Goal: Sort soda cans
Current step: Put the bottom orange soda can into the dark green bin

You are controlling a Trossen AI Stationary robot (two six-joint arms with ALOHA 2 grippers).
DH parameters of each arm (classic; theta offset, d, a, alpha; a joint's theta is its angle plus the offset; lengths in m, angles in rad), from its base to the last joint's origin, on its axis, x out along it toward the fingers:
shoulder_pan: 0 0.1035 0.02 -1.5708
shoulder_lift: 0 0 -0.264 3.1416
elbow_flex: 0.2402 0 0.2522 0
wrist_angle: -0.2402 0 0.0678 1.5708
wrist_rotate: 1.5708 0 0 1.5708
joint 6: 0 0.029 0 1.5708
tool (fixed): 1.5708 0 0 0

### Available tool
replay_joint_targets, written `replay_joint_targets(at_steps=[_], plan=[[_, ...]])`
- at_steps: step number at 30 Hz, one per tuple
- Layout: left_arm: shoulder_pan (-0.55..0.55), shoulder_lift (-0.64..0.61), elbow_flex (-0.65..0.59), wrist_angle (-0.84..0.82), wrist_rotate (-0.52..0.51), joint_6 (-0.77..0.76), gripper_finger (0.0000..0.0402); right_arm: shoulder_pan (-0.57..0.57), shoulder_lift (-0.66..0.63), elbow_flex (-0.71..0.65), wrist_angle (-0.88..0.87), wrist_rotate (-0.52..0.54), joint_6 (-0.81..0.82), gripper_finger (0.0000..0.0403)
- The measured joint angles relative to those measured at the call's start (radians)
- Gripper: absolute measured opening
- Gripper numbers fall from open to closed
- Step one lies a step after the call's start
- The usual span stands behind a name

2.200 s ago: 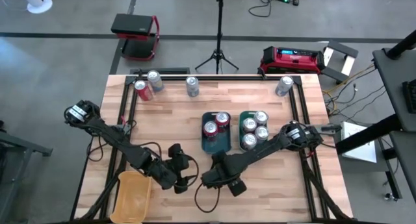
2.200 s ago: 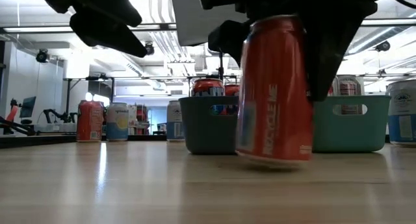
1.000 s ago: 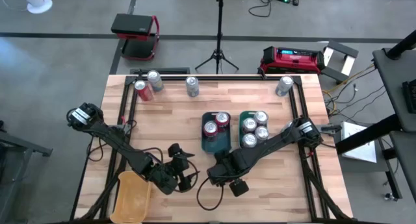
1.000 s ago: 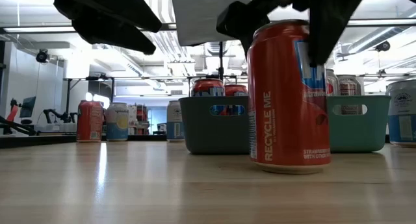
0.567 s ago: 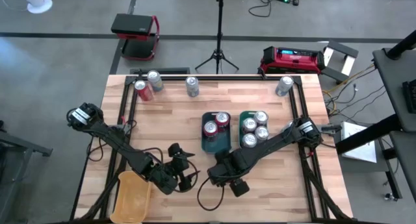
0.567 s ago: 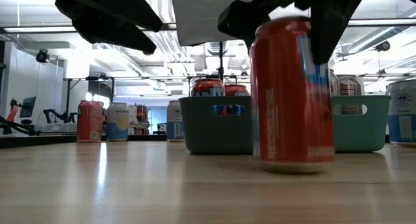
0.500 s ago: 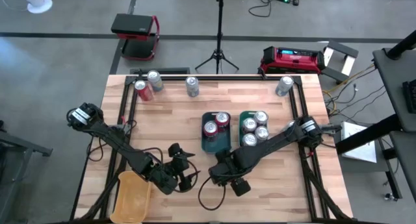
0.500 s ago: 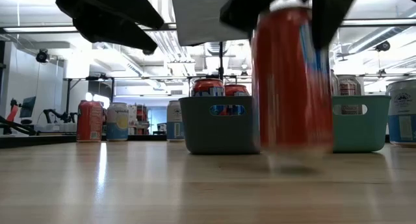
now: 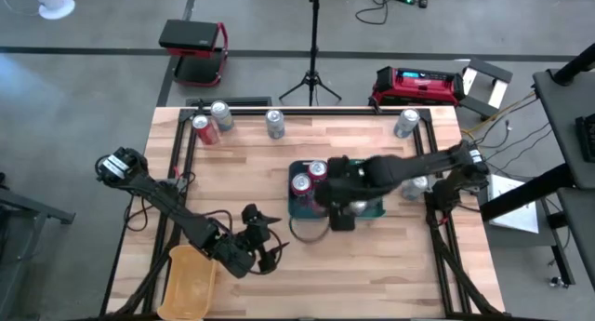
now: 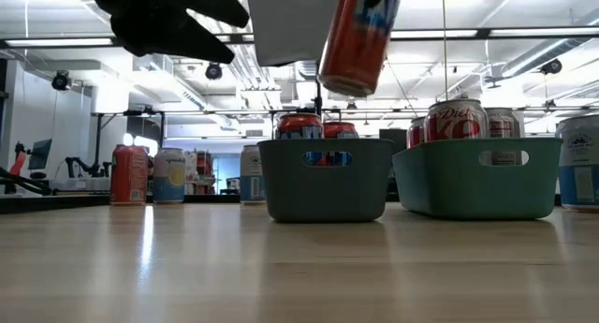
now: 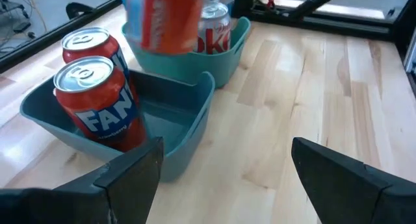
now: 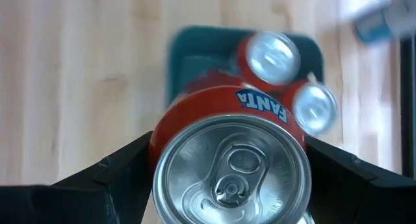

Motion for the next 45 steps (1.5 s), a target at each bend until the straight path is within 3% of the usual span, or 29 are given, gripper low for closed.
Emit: replay_joint_targets(at_steps=[5,24,37,45], plan=[[0.002,0.000,0.000,0.020,0.000,-0.002,0.0322,-0.062,0.029,-0.022,0.000,-0.014,0.083,0.0308],[0.002,0.000,0.000,0.024,0.010,0.001,0.0322,-0.106,0.212,-0.049,0.038,-0.051,0.080,0.0310],[0.002,0.000,0.000,0.020,0.021,0.001,0.0322,-0.142,0.226,-0.057,0.049,-0.055,0.047,0.0309],[0.002,0.000,0.000,0.020,0.022,0.001,0.0322,-0.161,0.239,-0.086,0.092,-0.131,0.001,0.0325]])
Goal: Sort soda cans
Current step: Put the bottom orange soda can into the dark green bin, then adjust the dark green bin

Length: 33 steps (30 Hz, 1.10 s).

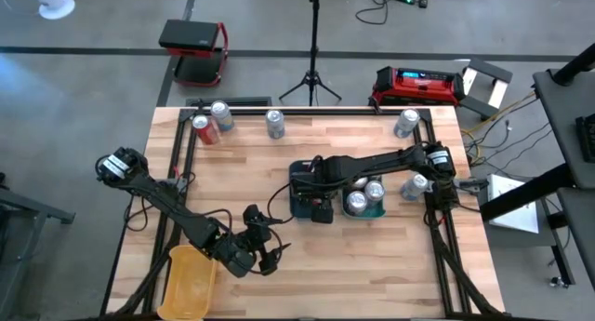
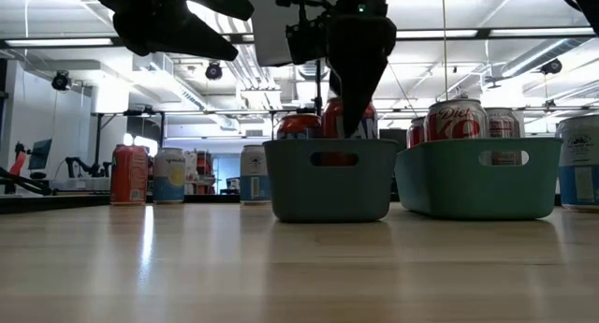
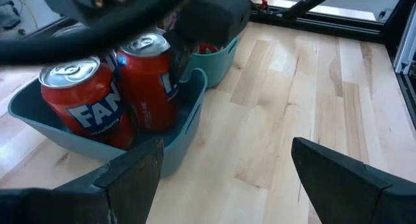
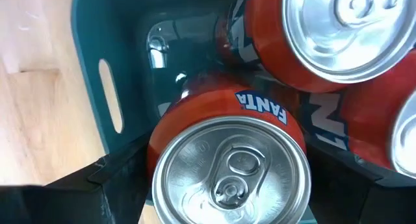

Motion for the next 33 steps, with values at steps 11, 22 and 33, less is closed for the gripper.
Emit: replay_joint_targets(at_steps=[11,22,33], plan=[[-0.002,0.000,0.000,-0.004,0.000,0.000,0.0322,-0.026,0.006,-0.001,0.011,-0.033,-0.005,0.0327],[-0.002,0.001,0.000,-0.034,0.000,-0.005,0.0322,-0.025,-0.022,0.001,-0.005,-0.045,-0.017,0.0358],[0.022,0.027,0.000,-0.079,-0.020,-0.130,0.0322,0.113,-0.177,0.001,-0.032,-0.027,-0.072,0.0358]])
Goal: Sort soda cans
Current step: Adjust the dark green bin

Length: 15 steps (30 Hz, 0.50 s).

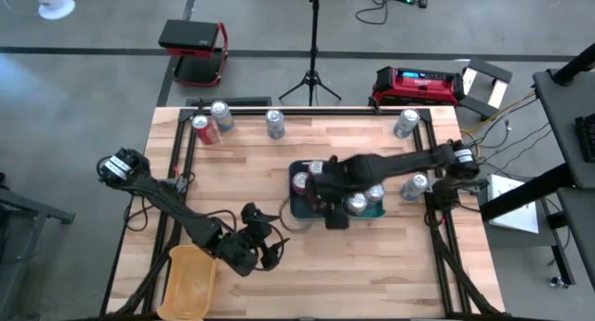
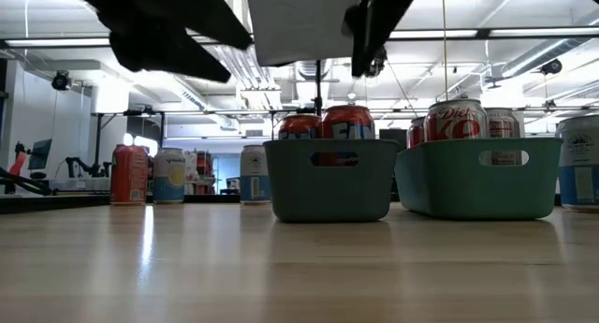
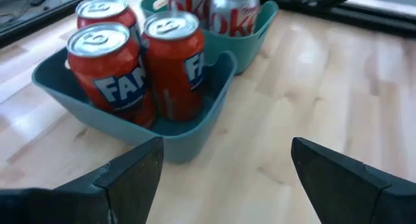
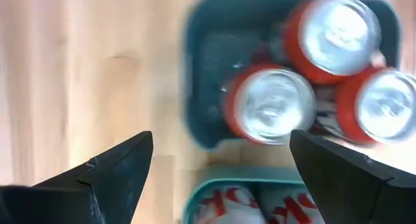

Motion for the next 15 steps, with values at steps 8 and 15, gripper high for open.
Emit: replay_joint_targets(at_steps=[8,15], plan=[[0.040,0.020,0.000,-0.036,0.002,-0.102,0.0322,0.136,0.008,-0.109,0.087,0.059,-0.047,0.0345],[0.072,0.040,0.000,-0.132,0.060,-0.212,0.0322,0.132,0.008,-0.209,0.135,0.060,-0.035,0.0274]])
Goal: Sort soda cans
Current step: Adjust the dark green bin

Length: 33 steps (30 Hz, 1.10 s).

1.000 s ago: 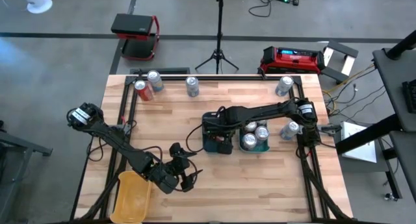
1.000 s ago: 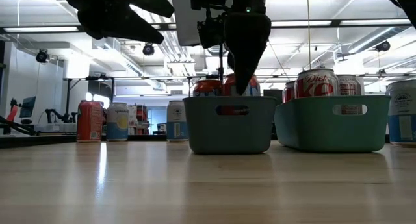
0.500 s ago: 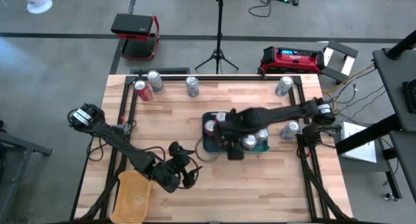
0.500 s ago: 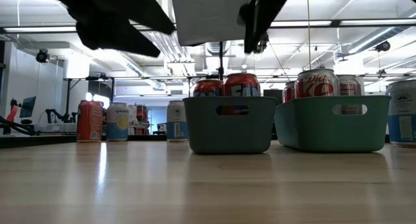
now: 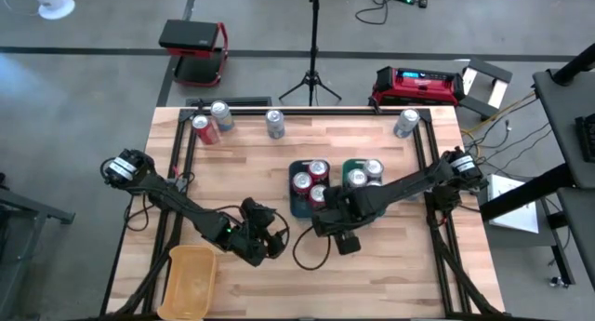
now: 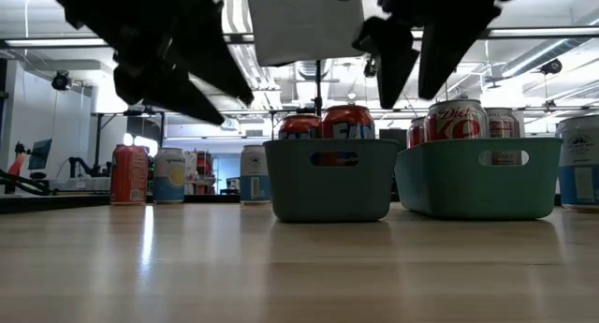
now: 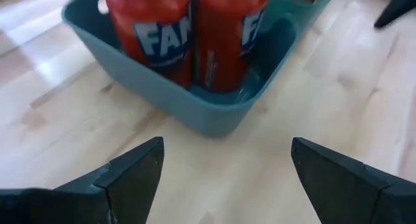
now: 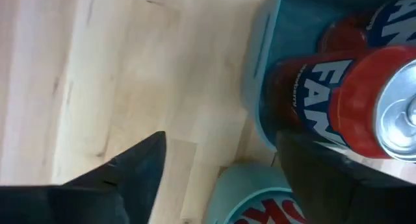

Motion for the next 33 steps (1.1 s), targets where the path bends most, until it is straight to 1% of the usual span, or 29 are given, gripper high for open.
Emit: replay_joint_targets(at_steps=[3,7,13,16,21,24,33], plan=[[0.009,0.015,0.000,-0.016,0.002,-0.021,0.0322,-0.012,0.000,-0.024,0.028,0.003,-0.014,0.0233],[0.029,0.017,0.000,-0.085,0.002,-0.091,0.0322,-0.030,0.000,-0.084,0.129,0.002,-0.051,0.0179],[0.028,0.018,0.000,-0.190,0.002,-0.188,0.0322,-0.058,0.011,-0.105,0.161,0.003,-0.064,0.0107],[0.030,0.019,0.000,-0.198,0.002,-0.193,0.0322,-0.073,0.034,-0.105,0.203,0.002,-0.083,0.0074],[0.030,0.019,0.000,-0.199,0.004,-0.193,0.0322,-0.085,0.084,-0.107,0.204,-0.004,-0.109,0.0027],[0.029,0.019,0.000,-0.200,0.012,-0.192,0.0322,-0.085,0.090,-0.105,0.217,-0.007,-0.112,0.0013],[0.029,0.019,0.000,-0.207,0.012,-0.186,0.0322,-0.085,0.091,-0.088,0.240,-0.007,-0.104,0.0013]])
